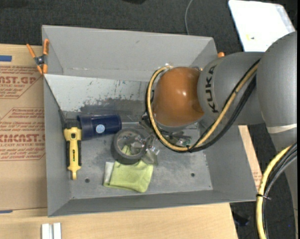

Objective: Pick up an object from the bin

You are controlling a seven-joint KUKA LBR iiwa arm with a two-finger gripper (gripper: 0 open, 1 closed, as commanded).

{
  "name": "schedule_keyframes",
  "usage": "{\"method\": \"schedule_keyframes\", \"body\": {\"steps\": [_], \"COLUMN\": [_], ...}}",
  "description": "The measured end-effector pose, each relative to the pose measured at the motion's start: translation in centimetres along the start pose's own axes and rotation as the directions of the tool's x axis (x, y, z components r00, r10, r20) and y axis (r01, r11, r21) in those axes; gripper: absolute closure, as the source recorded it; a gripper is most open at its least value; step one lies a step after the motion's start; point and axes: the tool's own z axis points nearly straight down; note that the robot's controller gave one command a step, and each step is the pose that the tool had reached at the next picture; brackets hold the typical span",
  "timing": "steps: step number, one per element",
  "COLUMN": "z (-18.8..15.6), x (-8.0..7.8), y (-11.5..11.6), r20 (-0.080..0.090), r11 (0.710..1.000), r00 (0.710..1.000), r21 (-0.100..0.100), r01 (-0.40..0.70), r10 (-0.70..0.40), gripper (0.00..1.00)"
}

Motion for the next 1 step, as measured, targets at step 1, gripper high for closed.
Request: {"method": "schedule_keyframes", "body": {"steps": [1], "z": [0.00], "x": [0.00], "y": [0.00], "r20": [0.000], "r11": [1.000], "r00": [1.000], "r21": [0.000], "r01": [0.000], "r10": [0.000], "gripper": [1.00]}}
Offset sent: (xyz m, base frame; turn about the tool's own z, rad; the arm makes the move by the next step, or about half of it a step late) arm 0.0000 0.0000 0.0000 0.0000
